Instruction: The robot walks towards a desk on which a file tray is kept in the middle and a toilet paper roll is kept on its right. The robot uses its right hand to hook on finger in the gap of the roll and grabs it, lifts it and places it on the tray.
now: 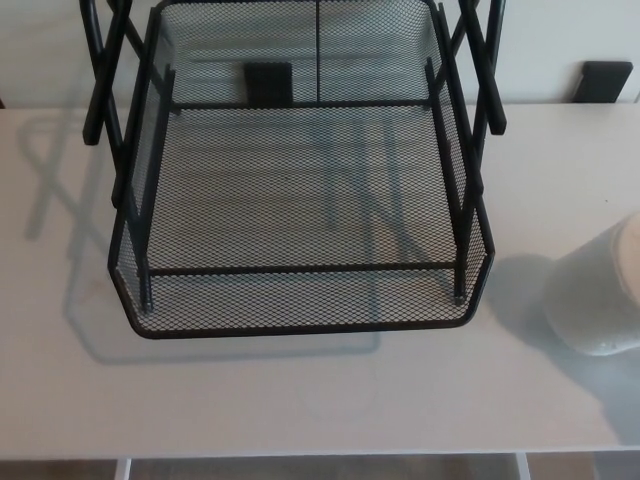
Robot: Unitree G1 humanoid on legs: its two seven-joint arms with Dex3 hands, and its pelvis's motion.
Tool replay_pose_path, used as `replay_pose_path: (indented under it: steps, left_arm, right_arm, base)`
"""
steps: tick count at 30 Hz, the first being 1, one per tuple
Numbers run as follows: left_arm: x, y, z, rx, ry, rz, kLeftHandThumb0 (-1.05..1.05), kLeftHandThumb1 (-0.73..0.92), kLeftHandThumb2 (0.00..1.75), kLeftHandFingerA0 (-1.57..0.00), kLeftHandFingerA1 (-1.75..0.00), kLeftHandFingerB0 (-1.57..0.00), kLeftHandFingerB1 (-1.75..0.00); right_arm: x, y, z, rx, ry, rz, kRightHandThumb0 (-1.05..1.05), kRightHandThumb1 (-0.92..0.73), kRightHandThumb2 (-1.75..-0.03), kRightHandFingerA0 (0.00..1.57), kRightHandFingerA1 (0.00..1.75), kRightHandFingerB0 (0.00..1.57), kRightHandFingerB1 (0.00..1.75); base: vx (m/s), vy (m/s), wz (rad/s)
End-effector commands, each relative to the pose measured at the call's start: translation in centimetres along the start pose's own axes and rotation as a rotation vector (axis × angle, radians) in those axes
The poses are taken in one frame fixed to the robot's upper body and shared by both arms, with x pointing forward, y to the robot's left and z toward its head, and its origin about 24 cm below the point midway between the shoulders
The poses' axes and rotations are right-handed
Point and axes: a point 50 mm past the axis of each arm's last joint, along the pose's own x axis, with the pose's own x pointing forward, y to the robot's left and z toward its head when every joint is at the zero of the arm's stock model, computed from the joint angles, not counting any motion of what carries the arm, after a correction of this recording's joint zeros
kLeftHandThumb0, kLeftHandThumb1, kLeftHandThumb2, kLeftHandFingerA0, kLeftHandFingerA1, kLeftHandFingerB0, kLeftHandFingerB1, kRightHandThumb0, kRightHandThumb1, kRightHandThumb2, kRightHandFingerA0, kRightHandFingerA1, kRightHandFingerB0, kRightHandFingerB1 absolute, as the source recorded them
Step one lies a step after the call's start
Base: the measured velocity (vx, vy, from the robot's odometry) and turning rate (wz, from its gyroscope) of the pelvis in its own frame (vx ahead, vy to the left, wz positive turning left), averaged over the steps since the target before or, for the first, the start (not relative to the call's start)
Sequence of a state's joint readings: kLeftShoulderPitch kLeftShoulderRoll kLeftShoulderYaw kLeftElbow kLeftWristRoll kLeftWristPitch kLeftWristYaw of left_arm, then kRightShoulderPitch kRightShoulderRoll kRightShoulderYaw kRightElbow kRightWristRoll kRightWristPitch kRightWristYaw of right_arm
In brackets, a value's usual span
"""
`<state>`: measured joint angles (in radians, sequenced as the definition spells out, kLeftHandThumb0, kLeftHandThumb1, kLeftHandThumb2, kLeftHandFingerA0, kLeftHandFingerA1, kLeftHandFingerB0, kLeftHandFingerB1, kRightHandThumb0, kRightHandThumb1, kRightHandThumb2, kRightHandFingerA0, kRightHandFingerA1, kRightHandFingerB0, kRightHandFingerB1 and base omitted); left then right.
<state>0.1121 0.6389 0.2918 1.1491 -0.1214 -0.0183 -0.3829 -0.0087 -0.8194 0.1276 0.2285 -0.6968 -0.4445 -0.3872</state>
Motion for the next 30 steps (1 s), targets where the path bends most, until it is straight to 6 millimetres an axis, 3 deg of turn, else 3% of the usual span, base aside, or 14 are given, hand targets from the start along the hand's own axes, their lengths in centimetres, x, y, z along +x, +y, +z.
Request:
replay_pose_path:
  steps: [1, 2, 5, 7, 11, 16, 17, 18, 19, 20, 21, 22, 28, 30]
  left_arm:
    - [-1.0, 1.9, 3.4, -0.152, -0.246, -0.007, -0.73, 0.65, 0.99, -0.31, -0.65, -0.13, -0.55]
    - [-1.0, 1.9, 3.8, -0.137, -0.271, 0.018, -0.72, 0.85, 0.65, -0.35, -0.64, -0.16, -0.50]
    - [-1.2, 1.9, 5.3, -0.125, -0.335, 0.051, -0.73, 0.83, 0.64, -0.46, -0.67, -0.21, -0.54]
    - [-1.1, 1.5, 6.3, -0.148, -0.377, 0.027, -0.71, 0.81, 0.64, -0.45, -0.58, -0.32, -0.46]
    - [-1.2, 0.4, 6.9, -0.142, -0.414, -0.007, -0.67, 0.84, 0.65, -0.46, -0.61, -0.31, -0.48]
    - [-0.4, -0.5, 4.5, -0.131, -0.342, -0.003, -0.70, 0.83, 0.64, -0.50, -0.59, -0.32, -0.47]
    - [-0.3, -0.6, 3.9, -0.133, -0.322, 0.011, -0.70, 0.64, 1.01, -0.48, -0.67, -0.29, -0.58]
    - [-0.4, -0.5, 3.5, -0.134, -0.316, 0.009, -0.73, 0.64, 1.02, -0.49, -0.68, -0.27, -0.58]
    - [-0.5, -0.4, 3.2, -0.126, -0.317, 0.005, -0.76, 0.84, 0.65, -0.50, -0.64, -0.29, -0.53]
    - [-0.6, -0.4, 2.9, -0.118, -0.319, 0.003, -0.75, 0.64, 1.02, -0.46, -0.69, -0.28, -0.60]
    - [-0.7, -0.3, 2.7, -0.122, -0.316, 0.003, -0.75, 0.64, 1.02, -0.46, -0.69, -0.28, -0.60]
    - [-0.7, -0.2, 2.5, -0.119, -0.309, 0.004, -0.74, 0.84, 0.65, -0.43, -0.65, -0.29, -0.53]
    - [-0.7, -0.1, 1.1, -0.190, -0.252, 0.005, -0.70, 0.82, 0.64, -0.43, -0.64, -0.30, -0.52]
    - [-0.7, -0.1, 1.1, -0.192, -0.250, 0.007, -0.70, 0.82, 0.64, -0.40, -0.66, -0.31, -0.53]
  right_arm:
    - [11.5, -25.2, 5.3, 0.093, -0.207, -0.659, -0.19, -0.60, -0.85, 0.99, 1.49, 0.96, 0.80]
    - [11.3, -24.8, 4.9, 0.086, -0.174, -0.635, -0.23, -0.60, -0.82, 0.98, 1.55, 0.95, 0.78]
    - [10.9, -23.8, 3.8, 0.083, -0.161, -0.610, -0.17, -0.54, -0.93, 1.00, 1.60, 0.97, 0.84]
    - [10.8, -23.4, 2.4, 0.088, -0.078, -0.579, -0.19, -0.56, -0.88, 0.96, 1.66, 0.95, 0.79]
    - [11.3, -23.9, 1.8, 0.112, -0.041, -0.585, -0.16, -0.58, -0.88, 0.95, 1.65, 0.93, 0.78]
    - [12.5, -27.6, 3.4, 0.137, -0.097, -0.681, -0.18, -0.61, -0.81, 0.91, 1.51, 0.90, 0.76]
    - [12.6, -28.7, 3.9, 0.144, -0.113, -0.709, -0.17, -0.61, -0.81, 0.94, 1.45, 0.90, 0.78]
    - [12.7, -29.6, 4.3, 0.142, -0.128, -0.736, -0.19, -0.62, -0.82, 0.94, 1.45, 0.91, 0.80]
    - [12.8, -30.2, 4.6, 0.131, -0.137, -0.761, -0.21, -0.61, -0.84, 0.93, 1.52, 0.92, 0.82]
    - [12.9, -31.1, 5.0, 0.111, -0.144, -0.795, -0.22, -0.63, -0.86, 0.90, 1.55, 0.92, 0.85]
    - [12.9, -31.7, 5.3, 0.097, -0.147, -0.810, -0.22, -0.63, -0.86, 0.90, 1.55, 0.92, 0.85]
    - [13.0, -32.0, 5.5, 0.087, -0.150, -0.819, -0.22, -0.64, -0.83, 0.89, 1.60, 0.91, 0.86]
    - [13.2, -36.7, 8.7, 0.006, -0.237, -0.940, -0.23, -0.53, -0.98, 1.00, 1.62, 0.95, 0.89]
    - [13.3, -36.8, 9.1, 0.020, -0.258, -0.924, -0.22, -0.55, -0.94, 0.92, 1.65, 0.95, 0.85]
  base:
    - [0.00, 0.003, -0.08]
    - [0.00, 0.000, 0.00]
    - [0.00, 0.000, 0.00]
    - [0.00, 0.000, 0.00]
    - [0.02, -0.004, 0.03]
    - [0.00, 0.000, 0.00]
    - [0.00, 0.000, 0.00]
    - [0.00, 0.000, 0.00]
    - [0.00, 0.000, 0.00]
    - [0.00, 0.000, 0.00]
    - [0.00, 0.000, 0.00]
    - [0.00, 0.000, 0.00]
    - [0.00, 0.000, 0.00]
    - [0.00, 0.000, 0.00]
